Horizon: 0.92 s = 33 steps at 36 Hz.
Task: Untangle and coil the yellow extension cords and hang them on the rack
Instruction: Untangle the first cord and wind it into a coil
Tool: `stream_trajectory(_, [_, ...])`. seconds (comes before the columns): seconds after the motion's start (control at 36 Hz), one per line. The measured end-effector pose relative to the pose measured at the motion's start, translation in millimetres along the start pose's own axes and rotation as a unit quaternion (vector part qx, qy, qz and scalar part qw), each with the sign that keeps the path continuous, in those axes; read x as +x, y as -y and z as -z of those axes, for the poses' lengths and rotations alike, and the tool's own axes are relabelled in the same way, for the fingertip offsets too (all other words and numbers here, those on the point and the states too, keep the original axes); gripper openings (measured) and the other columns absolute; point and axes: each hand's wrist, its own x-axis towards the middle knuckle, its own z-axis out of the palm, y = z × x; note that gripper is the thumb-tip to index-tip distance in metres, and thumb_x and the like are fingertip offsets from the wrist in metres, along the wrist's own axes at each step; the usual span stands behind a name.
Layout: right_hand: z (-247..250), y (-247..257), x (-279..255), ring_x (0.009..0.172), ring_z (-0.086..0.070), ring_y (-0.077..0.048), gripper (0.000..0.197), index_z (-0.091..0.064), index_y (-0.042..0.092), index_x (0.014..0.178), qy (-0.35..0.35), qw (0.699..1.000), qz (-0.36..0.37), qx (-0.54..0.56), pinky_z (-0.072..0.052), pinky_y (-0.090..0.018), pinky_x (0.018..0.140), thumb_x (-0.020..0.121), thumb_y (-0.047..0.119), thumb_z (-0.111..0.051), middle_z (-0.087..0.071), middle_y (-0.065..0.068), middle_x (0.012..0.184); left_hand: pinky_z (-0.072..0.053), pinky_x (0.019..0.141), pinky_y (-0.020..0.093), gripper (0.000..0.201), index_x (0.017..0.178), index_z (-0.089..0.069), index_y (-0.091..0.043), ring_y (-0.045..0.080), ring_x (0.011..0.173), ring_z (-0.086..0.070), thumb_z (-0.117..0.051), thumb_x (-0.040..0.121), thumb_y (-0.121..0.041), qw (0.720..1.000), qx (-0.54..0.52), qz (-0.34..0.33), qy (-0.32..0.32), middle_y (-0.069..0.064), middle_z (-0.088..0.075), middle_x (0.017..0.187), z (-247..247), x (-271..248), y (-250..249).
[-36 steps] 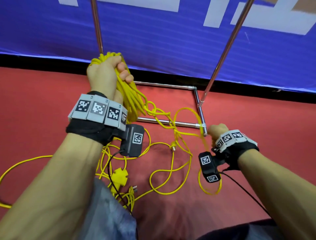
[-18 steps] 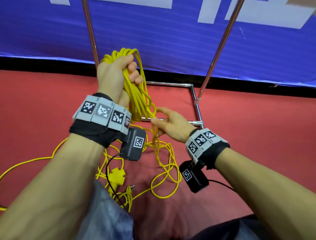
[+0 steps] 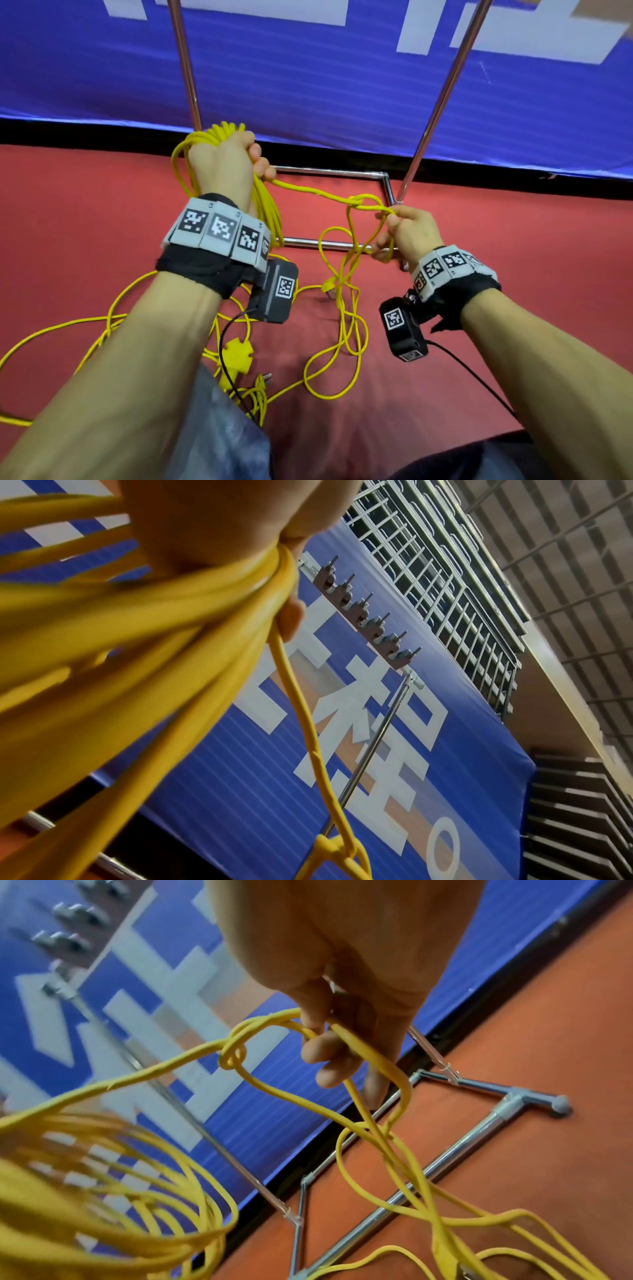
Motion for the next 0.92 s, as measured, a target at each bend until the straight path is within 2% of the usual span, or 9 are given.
stream_trajectory(0.19, [17.4,0.9,-0.8,0.057,-0.059,-0.030,0.035,-0.063,0.010,0.082,0.034,0.999,-0.019,0.009,-0.054,-0.049,0.063,0.092,-0.008,-0.035,-0.052,-0.015,0.055,-0.032,0.042,0.022,0.031,0.061,-0.043,-0.007,0.015,0.034,-0.029,-0.047,0.088,0.008,1.000,-0.010,0.002,0.012,0.004,-0.037,0.046,0.0,2.2,2.1])
stream_trajectory(0.31, [28.1,10.4,-4.3,0.073,-0.065,-0.023,0.034,-0.061,0.014,0.079,0.095,0.995,-0.012,0.025,-0.049,-0.036,0.064,0.086,-0.012,-0.040,-0.063,-0.014,0.075,-0.032,0.045,0.024,0.028,0.065,-0.045,-0.007,0.015,0.037,-0.030,-0.047,0.090,0.004,0.998,-0.041,0.045,0.028,0.005,-0.038,0.050,4.7,6.0,-2.1])
stream_trajectory(0.39, [28.2,20.8,-8.3,0.090,-0.063,-0.028,0.019,-0.059,0.013,0.080,0.158,0.984,-0.051,0.068,-0.050,-0.043,0.079,0.087,0.004,-0.045,-0.061,-0.020,0.088,-0.032,0.044,0.023,0.029,0.065,-0.045,-0.007,0.015,0.037,-0.032,-0.046,0.091,0.005,0.996,-0.057,0.053,0.034,0.004,-0.038,0.052,6.6,6.7,-2.5])
stream_trajectory(0.53, [16.8,14.3,-11.0,0.067,-0.054,-0.019,0.025,-0.058,0.019,0.063,0.158,0.983,0.061,-0.072,-0.046,-0.031,0.071,0.081,0.017,-0.076,-0.057,-0.009,0.067,-0.033,0.044,0.024,0.028,0.067,-0.045,-0.007,0.015,0.038,-0.032,-0.046,0.092,0.004,0.995,-0.054,0.064,0.047,0.005,-0.037,0.054,3.7,3.1,0.6])
stream_trajectory(0.61, [10.3,18.3,-12.4,0.047,-0.046,0.001,0.010,-0.067,0.020,0.076,0.159,0.962,0.099,-0.199,-0.036,-0.013,0.053,0.079,0.019,-0.077,-0.049,0.012,0.052,-0.033,0.044,0.023,0.029,0.066,-0.046,-0.007,0.014,0.038,-0.033,-0.045,0.093,0.004,0.994,-0.062,0.069,0.059,0.005,-0.038,0.053,3.4,2.2,-0.4])
stream_trajectory(0.67, [6.1,20.2,-12.8,0.049,-0.044,-0.003,0.015,-0.069,0.022,0.086,0.150,0.946,0.110,-0.265,-0.037,-0.019,0.052,0.079,0.009,-0.073,-0.046,0.008,0.058,-0.032,0.044,0.023,0.028,0.067,-0.046,-0.007,0.014,0.038,-0.033,-0.045,0.092,0.004,0.994,-0.062,0.068,0.056,0.005,-0.038,0.053,4.0,2.1,-0.8])
stream_trajectory(0.75, [1.6,22.0,-14.7,0.057,-0.055,-0.013,0.039,-0.064,0.008,0.094,0.114,0.983,0.075,-0.124,-0.054,-0.030,0.060,0.081,-0.021,-0.041,-0.048,-0.004,0.071,-0.032,0.044,0.023,0.027,0.067,-0.046,-0.007,0.015,0.038,-0.031,-0.046,0.090,0.005,0.996,-0.043,0.062,0.044,0.005,-0.038,0.053,3.9,0.3,0.5])
stream_trajectory(0.81, [4.3,26.3,-15.1,0.054,-0.060,-0.013,0.045,-0.061,-0.003,0.102,0.071,0.996,0.049,0.018,-0.054,-0.025,0.048,0.081,-0.028,-0.029,-0.047,-0.008,0.076,-0.031,0.044,0.023,0.025,0.068,-0.045,-0.007,0.015,0.037,-0.031,-0.047,0.090,0.005,0.997,-0.025,0.062,0.037,0.005,-0.038,0.052,4.7,0.1,1.7])
stream_trajectory(0.92, [24.7,20.4,-2.2,0.049,-0.056,-0.012,0.049,-0.064,0.008,0.091,-0.009,0.997,0.025,0.070,-0.044,-0.020,0.041,0.077,-0.023,-0.029,-0.056,-0.009,0.084,-0.030,0.043,0.023,0.026,0.068,-0.046,-0.007,0.015,0.037,-0.031,-0.047,0.091,0.003,0.998,-0.013,0.061,0.015,0.004,-0.038,0.051,7.0,3.2,1.9])
